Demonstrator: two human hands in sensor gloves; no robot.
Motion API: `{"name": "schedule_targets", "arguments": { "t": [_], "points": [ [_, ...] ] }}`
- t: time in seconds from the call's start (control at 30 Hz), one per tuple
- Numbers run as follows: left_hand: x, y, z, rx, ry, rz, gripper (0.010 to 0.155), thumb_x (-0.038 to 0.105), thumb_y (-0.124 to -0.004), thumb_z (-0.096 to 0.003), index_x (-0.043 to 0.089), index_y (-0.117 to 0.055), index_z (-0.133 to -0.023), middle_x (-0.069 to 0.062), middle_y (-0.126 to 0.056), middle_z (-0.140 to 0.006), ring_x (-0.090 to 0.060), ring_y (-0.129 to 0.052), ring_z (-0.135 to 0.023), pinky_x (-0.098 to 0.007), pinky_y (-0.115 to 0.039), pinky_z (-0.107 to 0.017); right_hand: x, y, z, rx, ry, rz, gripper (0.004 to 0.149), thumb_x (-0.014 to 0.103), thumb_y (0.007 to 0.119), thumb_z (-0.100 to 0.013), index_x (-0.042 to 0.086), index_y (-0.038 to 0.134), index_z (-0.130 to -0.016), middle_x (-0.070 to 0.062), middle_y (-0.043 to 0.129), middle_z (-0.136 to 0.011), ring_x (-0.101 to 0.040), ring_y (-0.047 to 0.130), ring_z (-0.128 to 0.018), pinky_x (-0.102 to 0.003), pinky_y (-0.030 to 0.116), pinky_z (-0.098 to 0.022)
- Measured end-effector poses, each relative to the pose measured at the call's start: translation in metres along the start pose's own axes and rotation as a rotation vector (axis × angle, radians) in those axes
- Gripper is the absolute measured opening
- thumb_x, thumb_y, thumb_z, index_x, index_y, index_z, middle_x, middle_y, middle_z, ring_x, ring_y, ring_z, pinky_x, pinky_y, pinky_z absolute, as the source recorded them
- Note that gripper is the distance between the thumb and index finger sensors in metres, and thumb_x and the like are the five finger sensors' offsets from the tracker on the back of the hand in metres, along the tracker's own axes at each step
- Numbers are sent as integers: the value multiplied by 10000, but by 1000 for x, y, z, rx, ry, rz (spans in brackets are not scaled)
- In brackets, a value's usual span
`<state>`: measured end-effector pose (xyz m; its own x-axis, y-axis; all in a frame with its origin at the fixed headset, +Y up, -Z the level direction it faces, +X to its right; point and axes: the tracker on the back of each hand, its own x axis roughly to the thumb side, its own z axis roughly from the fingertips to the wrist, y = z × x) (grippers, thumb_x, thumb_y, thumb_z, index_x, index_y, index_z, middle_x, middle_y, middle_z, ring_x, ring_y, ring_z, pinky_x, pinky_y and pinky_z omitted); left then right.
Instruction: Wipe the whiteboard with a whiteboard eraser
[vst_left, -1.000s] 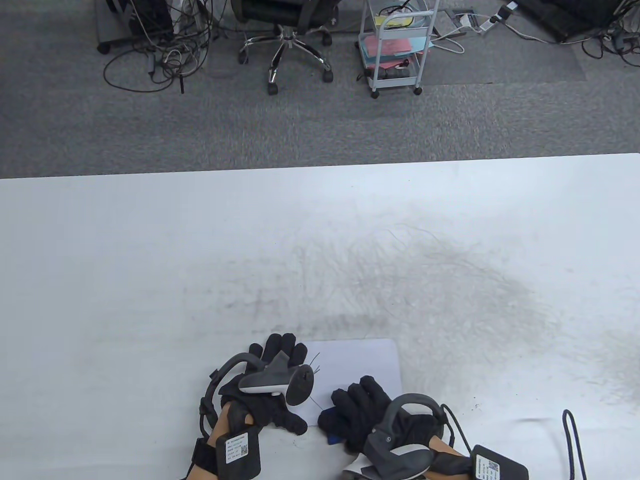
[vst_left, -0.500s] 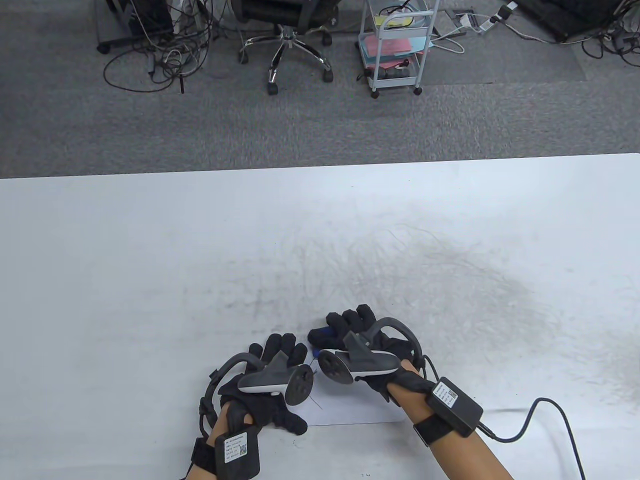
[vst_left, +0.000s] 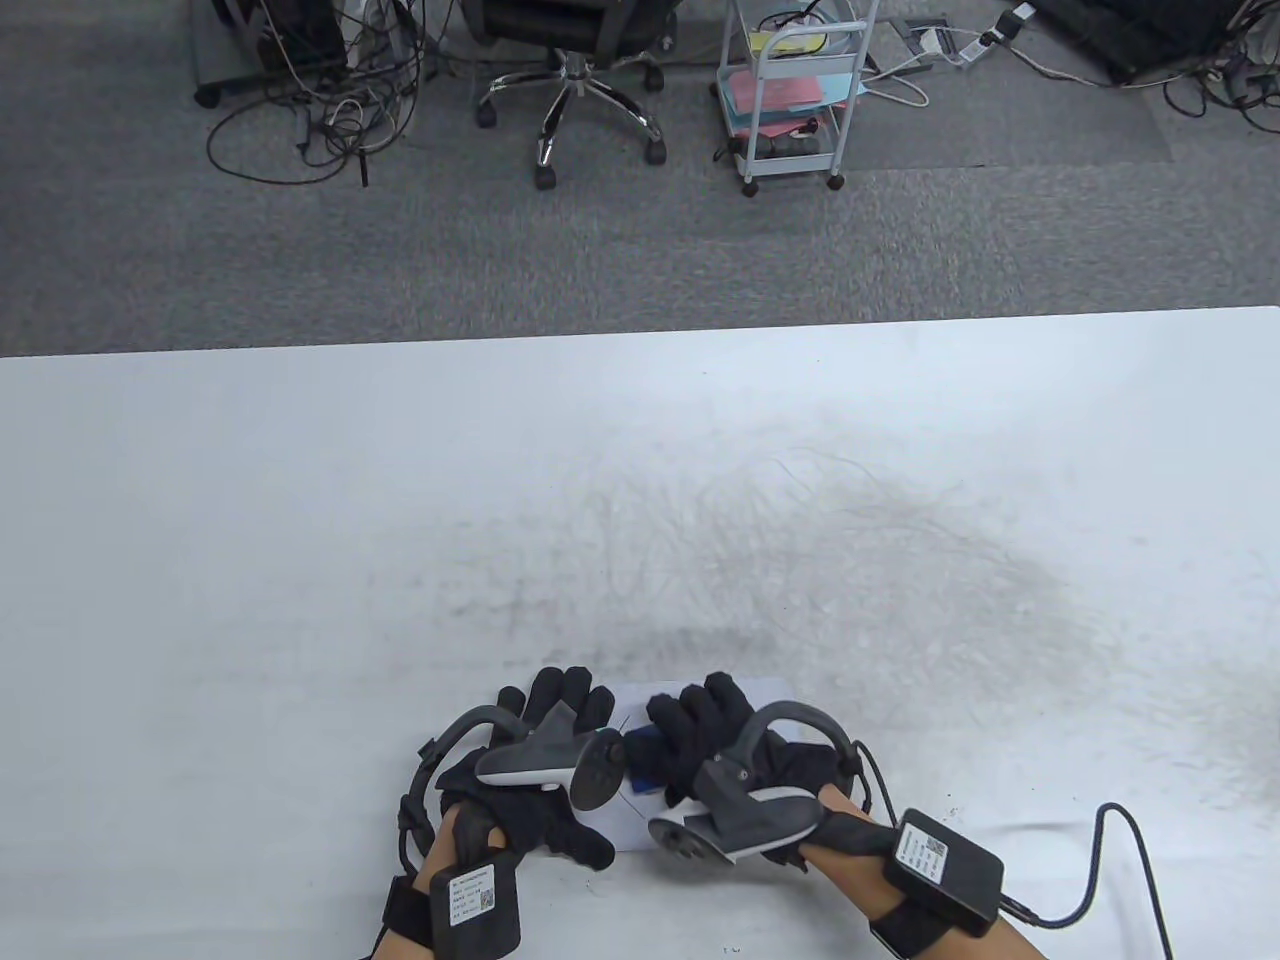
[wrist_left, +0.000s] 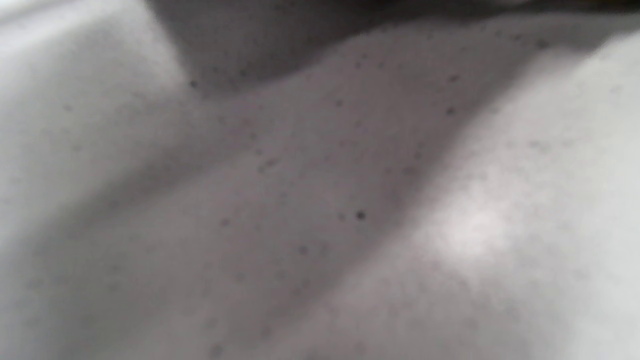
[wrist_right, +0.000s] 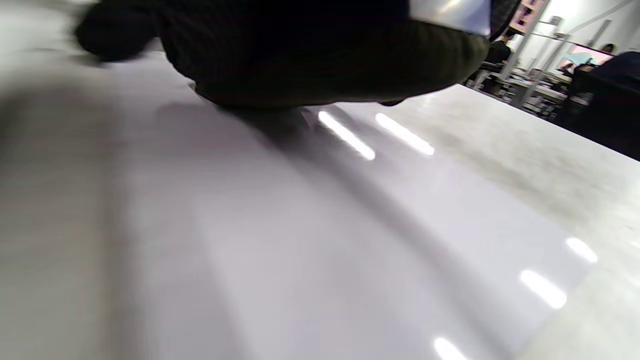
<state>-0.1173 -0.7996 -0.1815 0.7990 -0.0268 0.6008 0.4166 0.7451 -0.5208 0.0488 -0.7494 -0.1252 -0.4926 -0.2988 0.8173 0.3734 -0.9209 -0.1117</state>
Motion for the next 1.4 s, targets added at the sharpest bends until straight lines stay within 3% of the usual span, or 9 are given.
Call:
{"name": "schedule_targets", "arguments": {
  "t": [0.17, 0.37, 0.6, 0.77, 0.87, 1.13, 1.4],
  "points": [
    [0, 0, 0, 0, 2, -2, 1327, 811, -596, -224, 60, 114, -1057, -289, 145, -1083, -548, 17, -1004, -691, -224, -734, 28, -3, 28, -4, -65, 62, 576, 473, 619, -607, 317, 475, -1142, -174, 602, -1218, -436, 731, -1024, -673, 581, -773],
    [0, 0, 0, 2, 2, -2, 1327, 811, -596, -224, 59, 112, -1058, -289, 143, -1084, -549, 14, -1005, -692, -226, -733, 27, -3, 25, 0, -44, 57, 566, 471, 612, -609, 334, 475, -1141, -173, 596, -1223, -434, 715, -1040, -693, 551, -777],
    [0, 0, 0, 4, -4, 3, 1326, 812, -597, -228, 59, 112, -1059, -290, 146, -1083, -550, 19, -1003, -694, -223, -730, -29, 3, -26, 91, 155, -167, 566, 453, 623, -622, 357, 436, -1148, -161, 507, -1260, -436, 615, -1099, -710, 461, -814],
    [0, 0, 0, 5, -8, 7, 1326, 811, -599, -231, 56, 110, -1058, -293, 146, -1082, -552, 20, -999, -696, -220, -728, -62, 5, -65, 91, 256, -161, 571, 454, 635, -614, 354, 445, -1143, -151, 534, -1253, -429, 653, -1082, -701, 482, -810],
    [-1, -1, 0, 8, -8, 10, 1326, 811, -600, -229, 59, 110, -1058, -290, 144, -1083, -549, 21, -1000, -695, -219, -727, -71, 7, -74, 103, 281, -232, 571, 455, 644, -611, 355, 452, -1139, -140, 541, -1251, -430, 659, -1080, -696, 481, -812],
    [0, -1, 0, 20, 8, -1, 1336, 810, -593, -205, 54, 104, -1058, -306, 145, -1069, -550, 6, -1007, -688, -232, -737, -43, 6, -50, -6, 175, -80, 579, 456, 654, -602, 312, 482, -1136, -174, 600, -1216, -444, 722, -1025, -686, 556, -777],
    [0, 0, 1, 4, 31, -8, 1340, 815, -588, -195, 68, 119, -1053, -303, 144, -1075, -545, 4, -1016, -710, -238, -735, 25, 1, 13, -49, -57, 9, 576, 431, 601, -625, 270, 454, -1158, -232, 583, -1215, -481, 713, -1014, -698, 567, -765]
  ]
}}
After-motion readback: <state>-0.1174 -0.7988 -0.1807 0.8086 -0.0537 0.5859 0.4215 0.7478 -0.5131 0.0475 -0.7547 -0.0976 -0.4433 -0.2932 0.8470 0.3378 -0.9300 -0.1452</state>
